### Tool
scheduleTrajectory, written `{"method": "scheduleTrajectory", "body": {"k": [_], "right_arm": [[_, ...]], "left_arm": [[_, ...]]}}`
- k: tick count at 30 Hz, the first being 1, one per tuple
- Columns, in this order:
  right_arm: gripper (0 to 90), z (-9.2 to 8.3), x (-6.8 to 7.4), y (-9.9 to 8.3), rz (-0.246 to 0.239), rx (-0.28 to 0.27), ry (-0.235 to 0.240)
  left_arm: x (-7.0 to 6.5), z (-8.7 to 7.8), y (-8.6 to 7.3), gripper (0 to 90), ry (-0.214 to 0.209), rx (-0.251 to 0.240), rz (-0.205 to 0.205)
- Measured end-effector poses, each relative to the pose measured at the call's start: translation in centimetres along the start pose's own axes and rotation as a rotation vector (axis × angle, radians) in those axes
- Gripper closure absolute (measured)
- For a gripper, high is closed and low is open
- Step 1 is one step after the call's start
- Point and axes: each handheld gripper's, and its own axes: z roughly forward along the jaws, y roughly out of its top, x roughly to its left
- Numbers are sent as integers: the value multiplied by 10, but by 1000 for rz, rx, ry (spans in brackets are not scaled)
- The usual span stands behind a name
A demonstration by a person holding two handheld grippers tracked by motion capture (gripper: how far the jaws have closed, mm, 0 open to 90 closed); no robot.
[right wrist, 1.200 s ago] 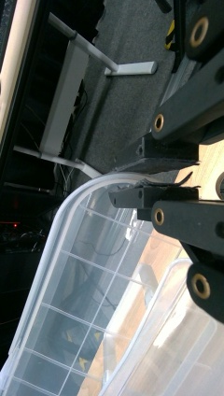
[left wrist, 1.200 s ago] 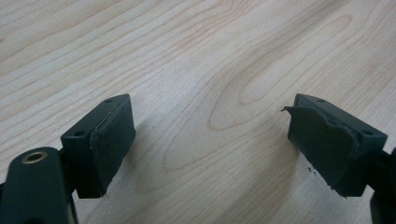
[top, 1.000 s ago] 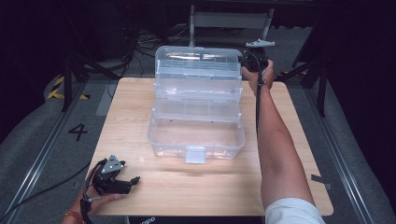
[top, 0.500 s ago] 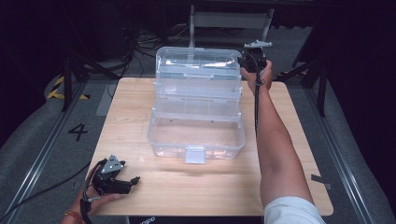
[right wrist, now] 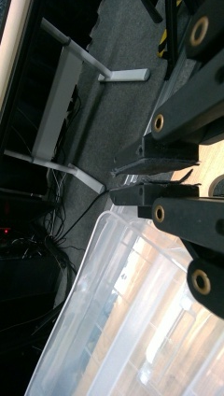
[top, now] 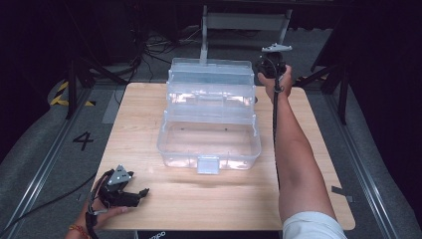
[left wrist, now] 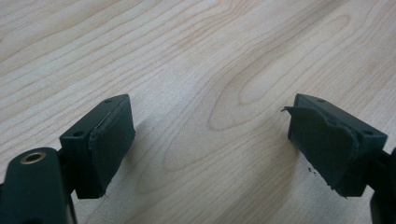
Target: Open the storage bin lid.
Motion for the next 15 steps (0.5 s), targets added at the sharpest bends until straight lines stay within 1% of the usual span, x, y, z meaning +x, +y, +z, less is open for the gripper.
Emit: {"method": "scheduleTrajectory", "body": {"k": [1, 2, 9, 11, 15], "right_arm": [[834, 0, 0, 0, 0, 0, 0], [833, 0, 0, 0, -1, -1, 0], [827, -4, 2, -1, -8, -6, 11], [826, -6, 4, -1, -19, -4, 18], [826, -9, 9, -3, -43, -1, 34]], "left_arm": [[1, 0, 0, 150, 3, -2, 8], [0, 0, 0, 150, -1, 1, 1], [0, 1, 0, 150, 2, -8, 3], [0, 1, 0, 150, -1, -7, -3], [0, 0, 0, 150, -2, -4, -2]]}}
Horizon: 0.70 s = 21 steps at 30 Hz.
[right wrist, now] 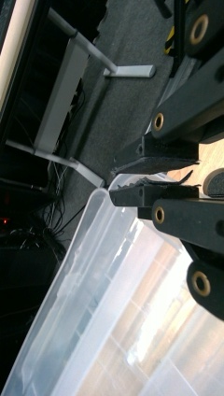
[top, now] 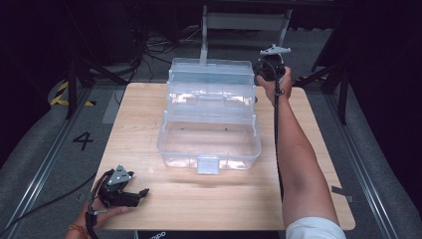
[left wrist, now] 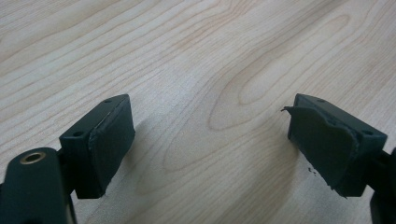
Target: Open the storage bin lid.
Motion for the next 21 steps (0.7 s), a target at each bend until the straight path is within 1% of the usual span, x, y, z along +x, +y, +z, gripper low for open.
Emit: {"method": "scheduleTrajectory", "body": {"k": [4, 6, 8, 9, 15, 21], "right_arm": [[821, -6, 3, -2, -14, -1, 7], [819, -9, 4, -2, -11, -9, 11], [813, -14, 4, -2, -25, -10, 10], [808, -19, 5, -2, -27, -15, 18], [791, -30, 6, -6, -50, -19, 31], [773, -39, 7, -13, -72, -20, 47]], "left_arm": [[1, 0, 0, 150, 0, 3, 7], [1, 0, 0, 150, 0, 5, 9], [1, 0, 0, 150, 0, 5, 9], [1, 0, 0, 150, 0, 5, 10], [1, 0, 1, 150, 2, 9, 14], [1, 0, 1, 149, -3, 10, 5]]}}
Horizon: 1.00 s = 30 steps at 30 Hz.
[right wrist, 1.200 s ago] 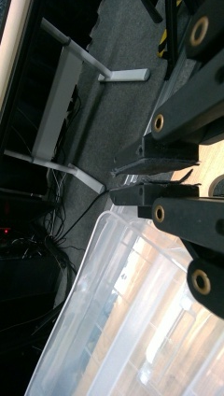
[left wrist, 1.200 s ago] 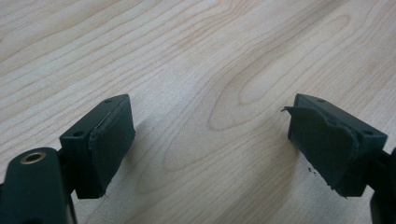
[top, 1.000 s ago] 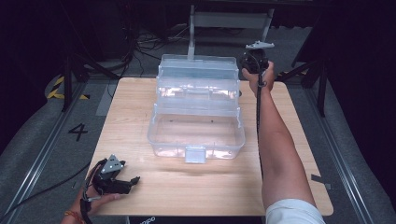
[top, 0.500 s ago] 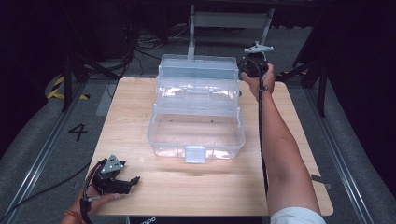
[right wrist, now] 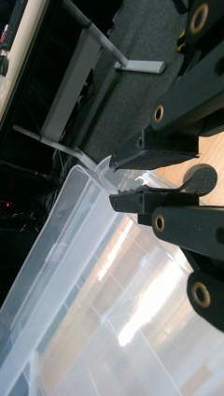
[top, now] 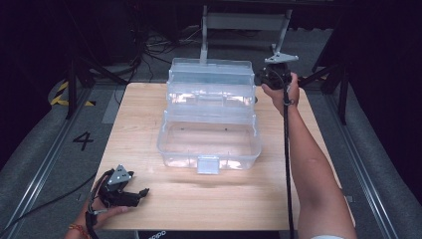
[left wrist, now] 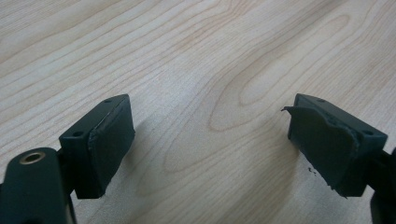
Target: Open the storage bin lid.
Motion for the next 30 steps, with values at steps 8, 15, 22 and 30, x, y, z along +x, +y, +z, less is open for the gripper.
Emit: {"method": "scheduleTrajectory", "body": {"k": [8, 15, 22, 30], "right_arm": [[741, -16, 3, -10, -16, 6, 8], [714, -34, 6, -17, -36, -7, 8], [663, -50, 9, -21, -61, -20, 28], [566, -62, 10, -34, -58, -21, 62]], "left_arm": [[1, 1, 0, 148, 6, -6, 10], [1, 1, 1, 147, 7, -6, 9], [0, 1, 0, 147, 9, -8, 7], [-1, 1, 0, 147, 13, -6, -4]]}}
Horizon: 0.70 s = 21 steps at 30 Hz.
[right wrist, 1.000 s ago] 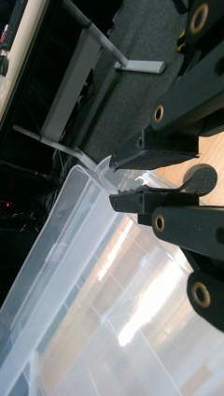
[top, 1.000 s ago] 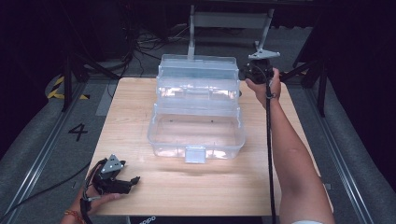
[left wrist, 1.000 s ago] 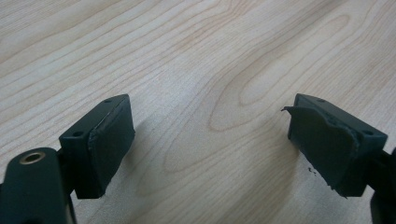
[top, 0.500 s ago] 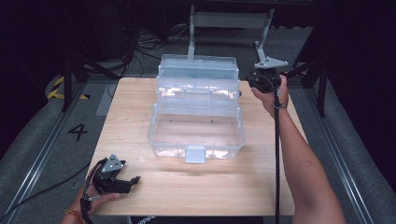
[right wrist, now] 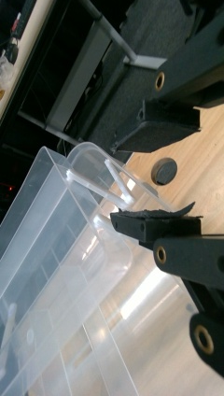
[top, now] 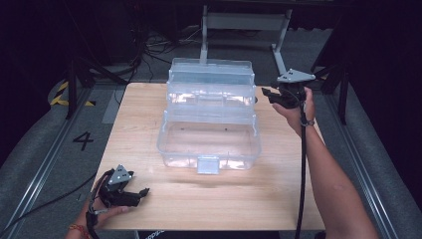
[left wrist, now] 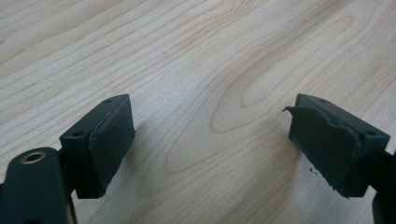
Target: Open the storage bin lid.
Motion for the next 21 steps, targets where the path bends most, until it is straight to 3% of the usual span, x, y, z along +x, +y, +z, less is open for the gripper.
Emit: {"method": "scheduleTrajectory", "body": {"k": [6, 14, 16, 21], "right_arm": [[454, -9, -2, -8, 40, 34, 46], [386, -24, 0, -18, 39, 58, 67], [386, -27, 2, -20, 25, 57, 57], [378, -36, 11, -30, -12, 78, 87]], "left_arm": [[0, 0, 0, 147, -1, 0, -3], [0, 0, 0, 147, -1, 1, 3], [0, 0, 0, 147, -1, 0, 3], [0, 0, 0, 147, -3, 0, -6]]}}
